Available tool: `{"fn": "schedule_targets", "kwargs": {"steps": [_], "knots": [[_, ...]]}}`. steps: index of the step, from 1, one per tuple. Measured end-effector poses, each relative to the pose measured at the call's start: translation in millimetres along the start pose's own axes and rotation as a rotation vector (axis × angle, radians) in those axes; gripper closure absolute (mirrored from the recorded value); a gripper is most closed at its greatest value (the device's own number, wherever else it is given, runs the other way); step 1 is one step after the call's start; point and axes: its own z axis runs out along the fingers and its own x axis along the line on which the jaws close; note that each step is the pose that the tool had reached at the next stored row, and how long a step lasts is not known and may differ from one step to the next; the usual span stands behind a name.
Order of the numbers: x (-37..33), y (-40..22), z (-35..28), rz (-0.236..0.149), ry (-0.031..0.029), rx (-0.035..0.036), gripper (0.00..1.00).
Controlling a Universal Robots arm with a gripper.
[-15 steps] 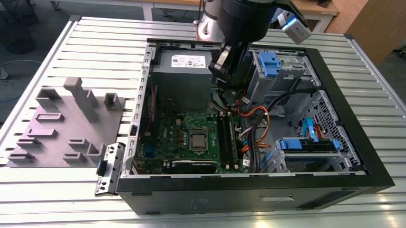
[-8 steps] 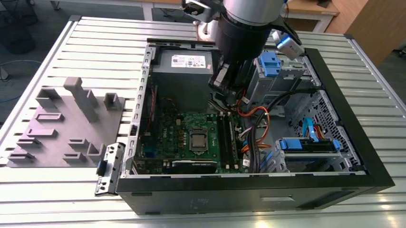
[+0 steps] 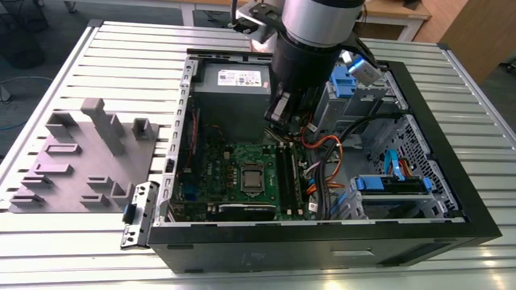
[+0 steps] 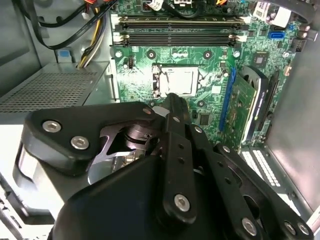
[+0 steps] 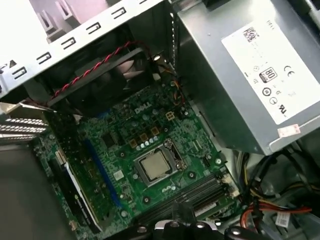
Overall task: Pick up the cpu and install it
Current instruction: 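Install the first cpu locking lever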
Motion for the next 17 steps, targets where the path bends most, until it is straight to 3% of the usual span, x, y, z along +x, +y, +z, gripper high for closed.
{"fn": "schedule_targets", "kwargs": {"steps": [11, 17], "knots": [[2.1, -2.6, 19.7, -0.027, 0.0014, 0.0009, 0.89], [2.1, -2.8, 22.1, -0.030, 0.0019, 0.0009, 0.89]]}}
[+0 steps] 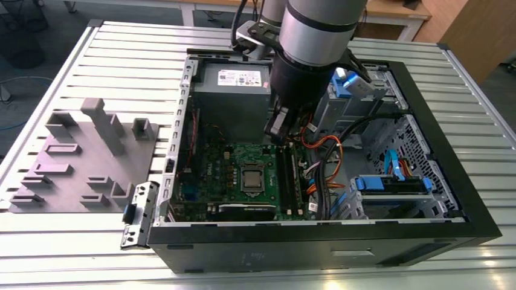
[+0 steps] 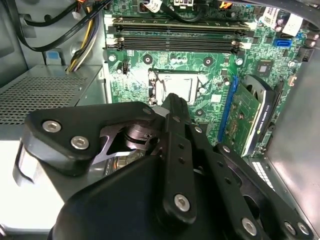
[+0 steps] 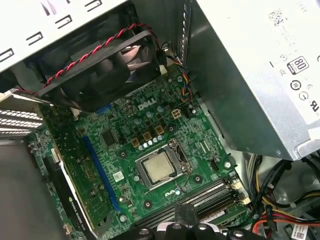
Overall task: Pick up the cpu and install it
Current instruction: 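Install the first cpu locking lever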
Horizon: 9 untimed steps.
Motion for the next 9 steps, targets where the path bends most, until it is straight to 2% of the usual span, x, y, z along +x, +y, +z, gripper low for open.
{"fn": "schedule_targets", "kwargs": {"steps": [4, 9], "knots": [[-0.1, -0.3, 5.6, -0.001, -0.0003, -0.0001, 0.89], [0.0, -1.1, 16.2, -0.004, 0.0000, 0.0001, 0.89]]}}
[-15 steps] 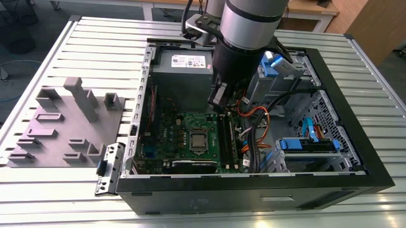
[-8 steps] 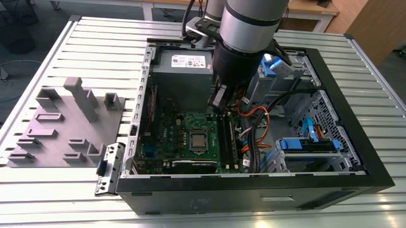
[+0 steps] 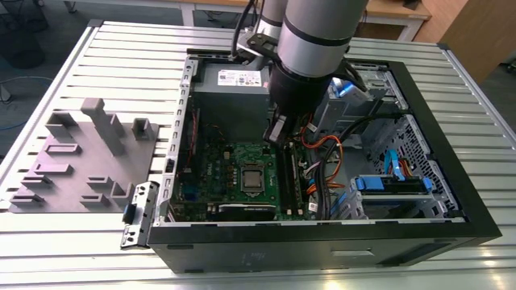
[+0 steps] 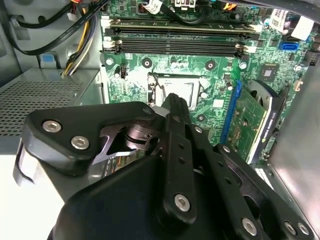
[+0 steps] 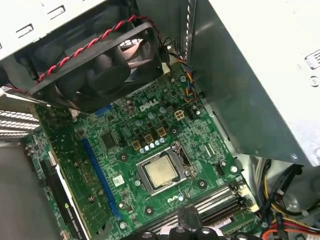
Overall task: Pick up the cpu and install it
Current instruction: 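Install the first cpu locking lever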
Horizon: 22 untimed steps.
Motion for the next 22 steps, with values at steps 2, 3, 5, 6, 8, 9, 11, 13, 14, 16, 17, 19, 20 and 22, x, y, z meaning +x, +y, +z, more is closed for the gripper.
{"fn": "schedule_targets", "kwargs": {"steps": [2, 3, 5, 6, 8, 9, 11, 13, 14, 16, 17, 19, 20, 22], "knots": [[0.0, -0.3, 3.6, -0.001, -0.0001, 0.0000, 0.89], [0.0, -0.5, 7.2, -0.003, 0.0001, 0.0001, 0.89], [-0.1, -0.7, 11.0, -0.004, 0.0001, 0.0001, 0.89], [-0.1, -0.8, 12.7, -0.005, 0.0002, 0.0001, 0.89], [-0.2, -1.1, 16.3, -0.006, 0.0004, 0.0002, 0.89], [-0.2, -1.2, 18.1, -0.007, 0.0004, 0.0002, 0.89], [-0.2, -1.4, 21.7, -0.008, 0.0004, 0.0002, 0.89], [-0.2, -1.6, 25.1, -0.009, 0.0004, 0.0003, 0.89], [-0.2, -1.7, 25.8, -0.009, 0.0004, 0.0003, 0.89], [-0.2, -1.7, 25.8, -0.010, 0.0007, 0.0004, 0.89], [-0.2, -1.7, 25.9, -0.010, 0.0007, 0.0003, 0.89], [-0.2, -1.7, 26.0, -0.010, 0.0005, 0.0003, 0.89], [-0.2, -1.7, 26.1, -0.010, 0.0005, 0.0003, 0.89], [-0.2, -1.7, 26.1, -0.010, 0.0005, 0.0003, 0.89]]}}
